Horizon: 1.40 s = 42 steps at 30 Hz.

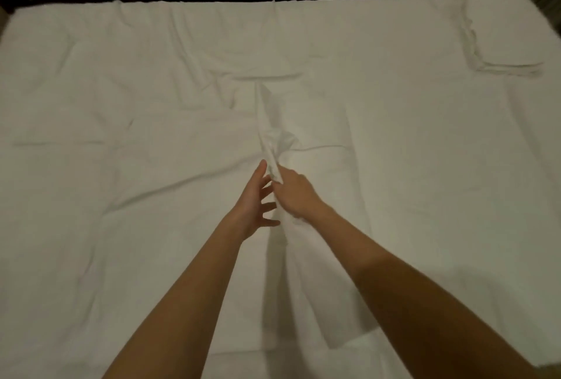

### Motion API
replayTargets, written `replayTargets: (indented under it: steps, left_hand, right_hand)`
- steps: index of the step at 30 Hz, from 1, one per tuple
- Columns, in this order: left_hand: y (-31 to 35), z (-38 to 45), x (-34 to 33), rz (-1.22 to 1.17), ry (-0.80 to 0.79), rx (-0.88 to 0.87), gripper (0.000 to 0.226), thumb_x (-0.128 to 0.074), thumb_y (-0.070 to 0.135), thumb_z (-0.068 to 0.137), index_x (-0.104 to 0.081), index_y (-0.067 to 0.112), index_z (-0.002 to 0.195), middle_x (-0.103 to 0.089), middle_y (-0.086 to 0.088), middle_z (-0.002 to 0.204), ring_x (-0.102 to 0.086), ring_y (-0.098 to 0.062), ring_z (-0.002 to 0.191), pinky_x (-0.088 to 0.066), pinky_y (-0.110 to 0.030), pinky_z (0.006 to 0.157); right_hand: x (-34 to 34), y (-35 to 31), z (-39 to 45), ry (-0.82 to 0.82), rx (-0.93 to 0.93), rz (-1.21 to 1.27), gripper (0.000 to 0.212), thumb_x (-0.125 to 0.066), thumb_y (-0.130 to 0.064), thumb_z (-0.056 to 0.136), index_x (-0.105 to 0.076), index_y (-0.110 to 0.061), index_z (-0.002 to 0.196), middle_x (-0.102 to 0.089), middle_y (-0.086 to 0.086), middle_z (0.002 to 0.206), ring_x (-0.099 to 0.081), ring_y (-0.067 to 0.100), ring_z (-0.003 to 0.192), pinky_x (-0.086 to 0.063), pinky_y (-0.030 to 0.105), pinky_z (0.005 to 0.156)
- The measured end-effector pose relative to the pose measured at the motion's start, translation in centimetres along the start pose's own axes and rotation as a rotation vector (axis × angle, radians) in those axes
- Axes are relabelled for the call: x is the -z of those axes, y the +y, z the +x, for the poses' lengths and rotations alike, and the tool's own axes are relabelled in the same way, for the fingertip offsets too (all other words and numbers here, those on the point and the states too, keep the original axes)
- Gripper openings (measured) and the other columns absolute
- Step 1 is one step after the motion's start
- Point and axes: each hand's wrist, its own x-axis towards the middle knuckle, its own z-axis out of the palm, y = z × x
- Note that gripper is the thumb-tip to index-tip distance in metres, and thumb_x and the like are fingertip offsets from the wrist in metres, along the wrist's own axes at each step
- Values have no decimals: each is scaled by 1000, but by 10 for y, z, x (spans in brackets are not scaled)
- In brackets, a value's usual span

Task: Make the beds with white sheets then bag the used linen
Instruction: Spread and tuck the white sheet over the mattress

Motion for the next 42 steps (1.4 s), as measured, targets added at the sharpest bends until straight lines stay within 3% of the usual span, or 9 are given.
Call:
replayTargets:
  steps: [6,9,15,23,28,30,36,39,42]
  left_hand:
    - [-58,9,67,68,274,82,48,-51,58,91,-65,19,114,-70,-2,109,-66,-19,95,-51,-37,89]
    - [-92,6,86,179,298,109,33,-67,32,88,-65,8,110,-70,-7,98,-66,-22,87,-53,-36,83]
    - [-113,-6,92,247,270,87,26,-71,12,85,-63,0,107,-68,-12,96,-65,-21,76,-52,-28,64]
    - [-169,-42,107,355,160,219,41,-77,17,79,-63,0,114,-70,-8,102,-67,-19,87,-52,-28,73]
    - [-166,-52,101,215,-4,246,42,-76,24,75,-63,8,112,-74,-3,100,-71,-16,88,-56,-23,69]
    - [-168,-50,103,252,70,250,43,-74,18,81,-60,2,119,-71,-7,106,-69,-20,91,-54,-28,77]
    - [-158,-32,103,550,257,192,48,-82,19,74,-64,-1,113,-68,-16,110,-64,-31,96,-53,-39,81]
    - [-138,-19,91,440,390,5,56,-81,26,76,-59,2,121,-65,-15,118,-63,-30,101,-53,-40,86]
    - [-117,-1,82,421,469,-107,67,-75,33,82,-46,5,136,-58,-10,130,-58,-29,114,-48,-43,99]
  right_hand:
    - [-93,-4,4,-272,-144,208,50,-43,-20,96,-37,-21,145,-59,13,129,-59,25,104,-50,37,85]
    - [-110,30,-10,-321,-287,302,34,-46,-20,96,-51,-19,130,-63,7,113,-63,20,83,-46,24,60]
    - [-121,103,-79,-253,-680,665,30,-46,-27,99,-61,-6,84,-68,3,62,-64,11,51,-41,22,58]
    - [-142,145,-168,-487,-1024,738,81,-45,-75,82,-71,-1,99,-75,10,93,-71,23,92,-52,31,83]
    - [-147,145,-187,392,-1040,1183,28,-77,-28,80,-62,-4,80,-66,11,80,-64,24,81,-54,34,80]
    - [-158,142,-197,502,-1016,1246,22,-75,-19,83,-62,-2,77,-65,11,78,-63,21,75,-54,32,75]
    - [-139,153,-185,585,-700,348,42,-57,-23,94,-40,-13,57,-41,2,56,-38,15,53,-35,32,57]
    - [-116,159,-151,643,-308,111,10,-57,-20,90,-58,-13,83,-59,4,86,-57,24,82,-47,41,75]
    - [-102,161,-114,378,-105,-228,45,-38,-37,95,-50,-16,132,-46,3,144,-37,25,137,-29,48,109]
